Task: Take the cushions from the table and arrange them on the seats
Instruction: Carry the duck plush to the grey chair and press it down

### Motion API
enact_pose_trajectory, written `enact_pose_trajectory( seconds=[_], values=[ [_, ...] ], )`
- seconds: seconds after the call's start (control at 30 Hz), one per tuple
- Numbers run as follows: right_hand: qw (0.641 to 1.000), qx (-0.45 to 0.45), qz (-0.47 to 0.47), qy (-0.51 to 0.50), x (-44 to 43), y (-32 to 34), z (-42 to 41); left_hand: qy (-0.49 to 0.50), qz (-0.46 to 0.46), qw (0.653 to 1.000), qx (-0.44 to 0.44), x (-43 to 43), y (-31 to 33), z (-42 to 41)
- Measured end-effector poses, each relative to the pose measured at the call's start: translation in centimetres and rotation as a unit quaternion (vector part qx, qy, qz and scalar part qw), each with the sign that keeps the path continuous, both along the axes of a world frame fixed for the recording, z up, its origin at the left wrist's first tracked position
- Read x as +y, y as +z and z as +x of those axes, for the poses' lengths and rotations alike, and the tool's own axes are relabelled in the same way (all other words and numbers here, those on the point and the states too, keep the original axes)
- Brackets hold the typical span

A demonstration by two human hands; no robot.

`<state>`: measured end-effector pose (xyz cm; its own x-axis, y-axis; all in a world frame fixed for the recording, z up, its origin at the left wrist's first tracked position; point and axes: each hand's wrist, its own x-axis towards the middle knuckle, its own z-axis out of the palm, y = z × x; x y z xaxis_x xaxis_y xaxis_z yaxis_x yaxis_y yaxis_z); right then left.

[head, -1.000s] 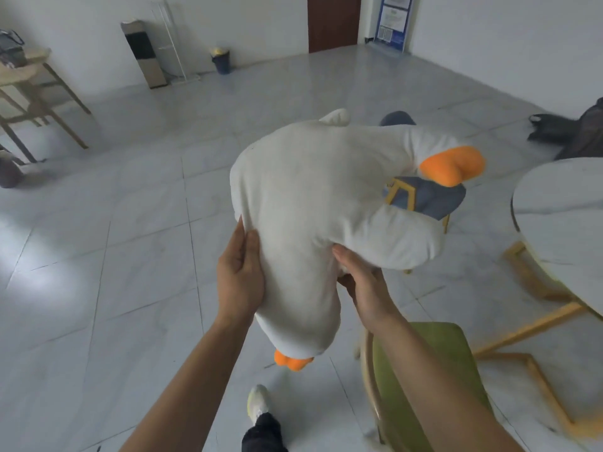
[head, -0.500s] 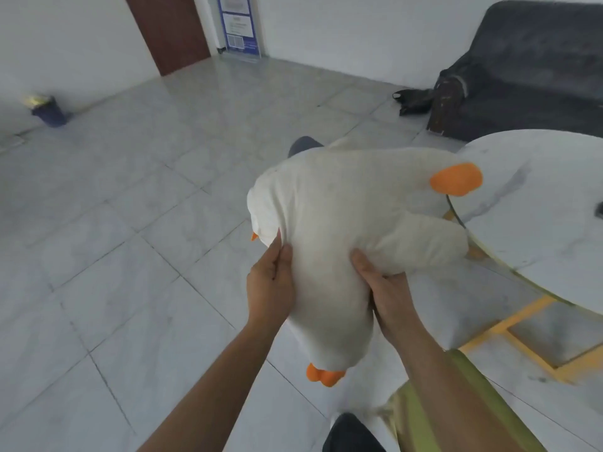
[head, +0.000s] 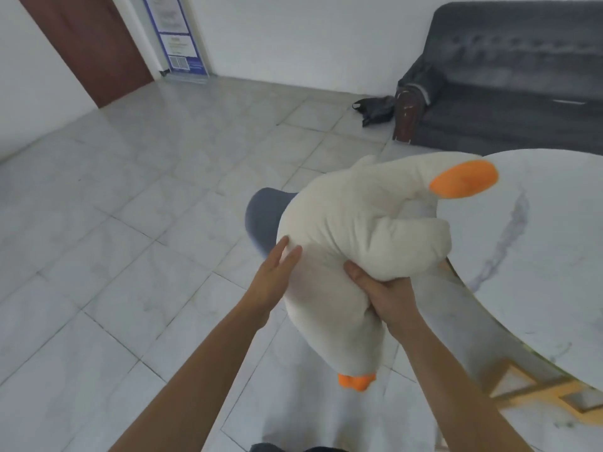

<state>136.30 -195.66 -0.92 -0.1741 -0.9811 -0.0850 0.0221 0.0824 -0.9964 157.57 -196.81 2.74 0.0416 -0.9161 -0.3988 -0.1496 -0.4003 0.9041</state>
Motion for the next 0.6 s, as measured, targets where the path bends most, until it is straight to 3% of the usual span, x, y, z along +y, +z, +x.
enact_pose_trajectory(
  seconds=[0.27, 0.47, 0.6],
  values=[
    [0.987, 0.145, 0.044, 0.055, -13.1, -4.6, 6.2, -0.027, 0.016, 0.997, 0.073, -16.1, -3.7, 2.9],
    [0.929, 0.327, 0.074, 0.159, -21.1, -7.6, 8.8, -0.012, 0.055, 0.998, 0.039, -26.6, -8.8, 3.9],
    [0.907, 0.360, 0.129, 0.180, -24.8, -11.6, 7.3, -0.049, 0.110, 0.988, 0.091, -31.0, -13.9, 3.4]
  ],
)
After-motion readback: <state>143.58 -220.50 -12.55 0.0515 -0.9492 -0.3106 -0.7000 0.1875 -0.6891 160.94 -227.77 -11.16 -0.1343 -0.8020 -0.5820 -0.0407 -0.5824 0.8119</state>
